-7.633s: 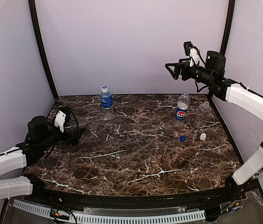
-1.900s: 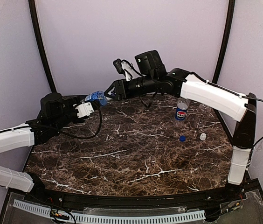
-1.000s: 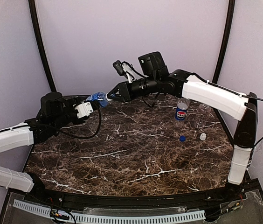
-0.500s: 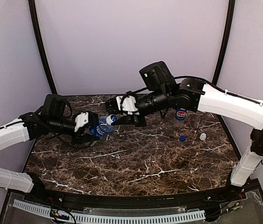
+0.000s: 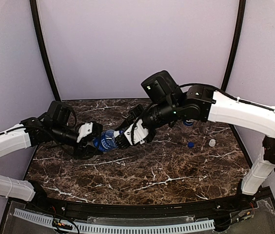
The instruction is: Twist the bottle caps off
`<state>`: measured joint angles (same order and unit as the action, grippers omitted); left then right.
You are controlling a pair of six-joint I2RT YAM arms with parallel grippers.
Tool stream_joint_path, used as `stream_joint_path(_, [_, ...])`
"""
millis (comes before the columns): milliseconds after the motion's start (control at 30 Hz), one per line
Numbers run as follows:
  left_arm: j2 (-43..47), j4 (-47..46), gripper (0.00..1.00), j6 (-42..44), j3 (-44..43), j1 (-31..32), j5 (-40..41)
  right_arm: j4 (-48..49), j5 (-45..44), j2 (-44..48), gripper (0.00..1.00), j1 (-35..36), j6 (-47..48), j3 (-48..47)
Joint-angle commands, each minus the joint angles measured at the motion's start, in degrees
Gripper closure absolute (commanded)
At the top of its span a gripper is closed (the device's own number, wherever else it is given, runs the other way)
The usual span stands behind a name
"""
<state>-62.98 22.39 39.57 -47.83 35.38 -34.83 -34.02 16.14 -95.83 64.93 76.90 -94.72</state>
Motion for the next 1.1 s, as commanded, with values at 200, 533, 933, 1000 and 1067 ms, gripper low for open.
stream_joint_path(200, [2.5, -7.6, 0.65, -6.9, -0.9, 0.5, -2.9, 10.7, -4.4, 1.3, 0.41, 2.0, 0.4, 5.6])
stream_joint_path(533, [3.2, -14.3, 0.66, -5.0, 1.8, 0.5, 9.2, 25.7, -5.8, 10.1, 0.01, -2.0, -30.7, 12.0])
stream_joint_path(933, [2.0, -37.7, 0.66, 4.4, 8.7, 1.4, 33.6, 13.0, -3.2, -0.2, 0.11, -9.4, -92.1, -5.7])
stream_joint_path(1000, [1.7, -39.2, 0.65, 5.8, 9.2, 1.5, 36.0, 12.3, -2.4, -1.7, 0.17, -9.4, -96.1, -6.8])
stream_joint_path(1067, [1.6, -39.8, 0.65, 6.7, 9.4, 1.6, 37.5, 10.1, -3.1, -3.4, 0.21, -9.4, -97.6, -8.9])
